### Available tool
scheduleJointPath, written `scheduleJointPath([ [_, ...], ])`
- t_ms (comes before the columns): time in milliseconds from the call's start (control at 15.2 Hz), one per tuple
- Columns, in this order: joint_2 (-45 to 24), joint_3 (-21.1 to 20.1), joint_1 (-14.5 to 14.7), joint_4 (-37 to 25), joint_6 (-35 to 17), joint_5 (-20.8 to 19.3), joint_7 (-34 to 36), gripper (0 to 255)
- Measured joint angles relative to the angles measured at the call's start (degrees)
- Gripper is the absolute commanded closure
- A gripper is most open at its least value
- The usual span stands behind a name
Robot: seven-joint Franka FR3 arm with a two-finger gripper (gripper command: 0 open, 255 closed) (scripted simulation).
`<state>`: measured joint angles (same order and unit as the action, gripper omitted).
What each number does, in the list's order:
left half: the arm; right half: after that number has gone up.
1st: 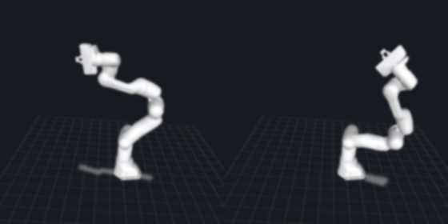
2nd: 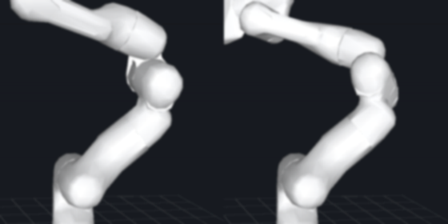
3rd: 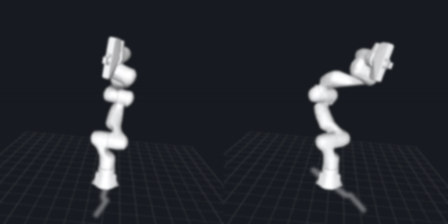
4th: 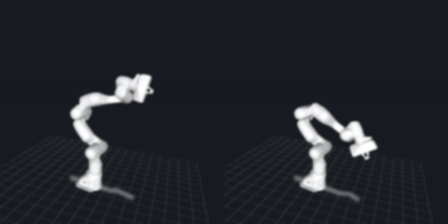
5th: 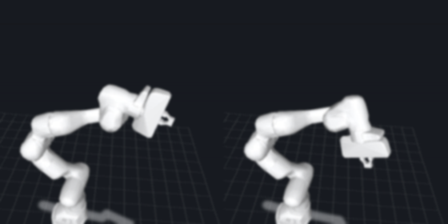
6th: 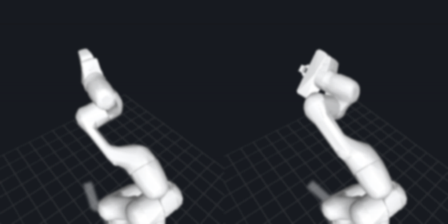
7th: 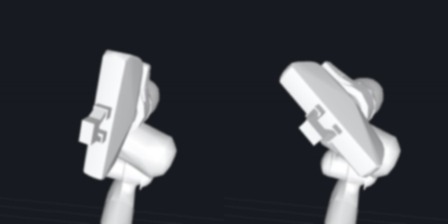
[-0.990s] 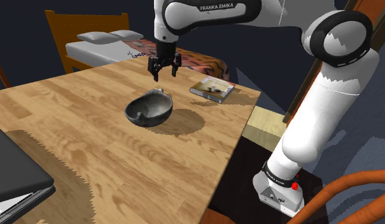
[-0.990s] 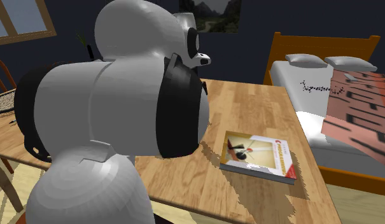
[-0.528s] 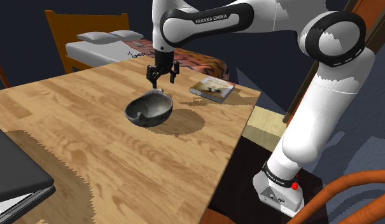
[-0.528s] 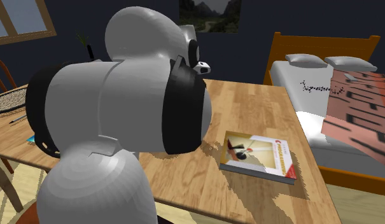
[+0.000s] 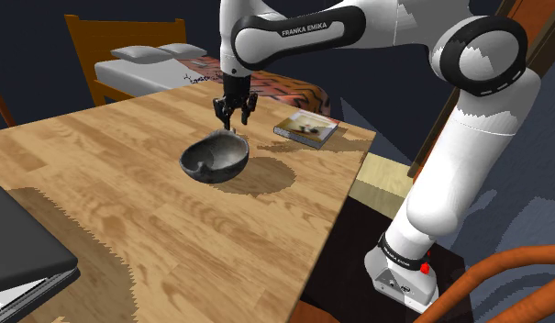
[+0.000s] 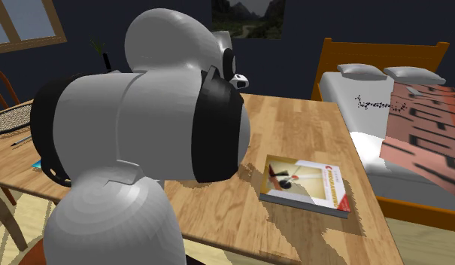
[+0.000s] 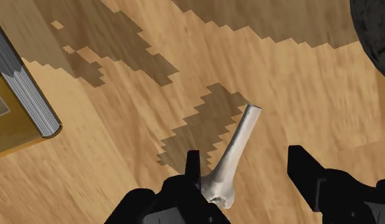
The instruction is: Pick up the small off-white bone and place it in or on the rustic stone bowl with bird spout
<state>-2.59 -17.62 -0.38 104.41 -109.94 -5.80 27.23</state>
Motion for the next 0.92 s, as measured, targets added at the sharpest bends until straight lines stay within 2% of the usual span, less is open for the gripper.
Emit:
scheduleJointPath([
  [528, 0.0, 0.0, 0.0, 0.0, 0.0, 0.0, 0.0, 255],
  [594, 0.0, 0.0, 0.0, 0.0, 0.0, 0.0, 0.0, 0],
  [660, 0.0, 0.0, 0.0, 0.0, 0.0, 0.0, 0.0, 0],
  [726, 0.7, 0.8, -1.0, 1.7, -2.3, 2.7, 1.2, 0],
  [858, 2.8, 2.9, -3.3, 7.4, -10.4, 13.6, 3.8, 0],
  [924, 3.0, 3.3, -3.7, 8.7, -12.7, 16.4, 4.5, 0],
])
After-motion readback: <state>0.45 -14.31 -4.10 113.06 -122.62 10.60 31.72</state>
